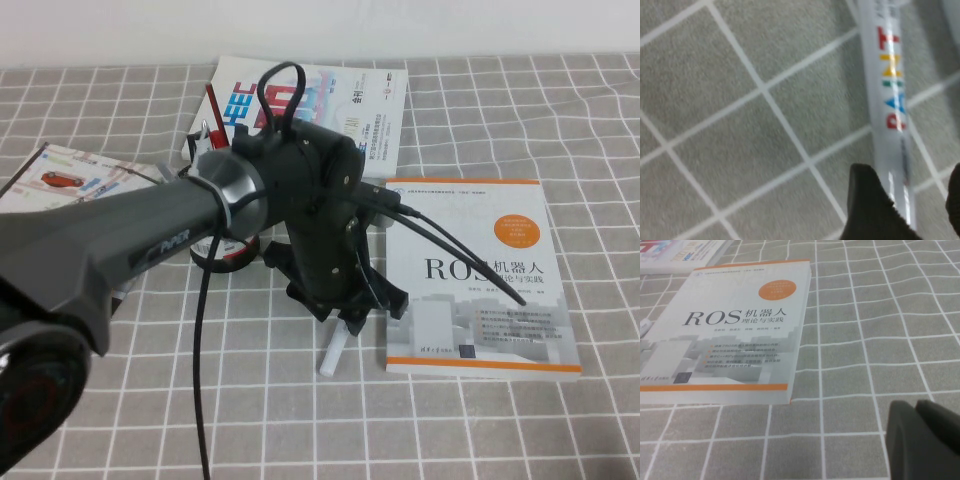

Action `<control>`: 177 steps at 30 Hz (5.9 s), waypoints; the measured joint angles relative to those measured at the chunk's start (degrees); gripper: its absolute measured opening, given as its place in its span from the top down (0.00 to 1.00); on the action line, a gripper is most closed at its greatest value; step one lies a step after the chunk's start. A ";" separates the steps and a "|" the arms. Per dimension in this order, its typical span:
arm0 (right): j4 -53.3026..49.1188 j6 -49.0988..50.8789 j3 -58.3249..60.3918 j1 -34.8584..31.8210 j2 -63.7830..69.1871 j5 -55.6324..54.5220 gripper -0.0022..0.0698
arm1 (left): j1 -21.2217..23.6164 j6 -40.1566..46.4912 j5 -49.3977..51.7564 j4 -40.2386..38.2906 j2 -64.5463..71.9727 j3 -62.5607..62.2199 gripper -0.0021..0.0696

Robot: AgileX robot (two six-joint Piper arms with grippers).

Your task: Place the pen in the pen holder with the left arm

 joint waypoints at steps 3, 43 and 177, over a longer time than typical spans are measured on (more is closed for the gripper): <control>0.00 0.00 0.00 0.00 0.00 0.00 0.99 | 0.08 -0.24 -1.23 0.09 0.93 0.00 0.56; 0.00 0.00 0.00 0.00 0.00 0.00 0.99 | -2.49 0.60 -20.83 2.38 -22.05 14.95 0.82; 0.00 0.00 0.00 0.00 0.00 0.00 0.99 | 18.32 -12.63 -46.15 11.38 -109.21 79.67 0.97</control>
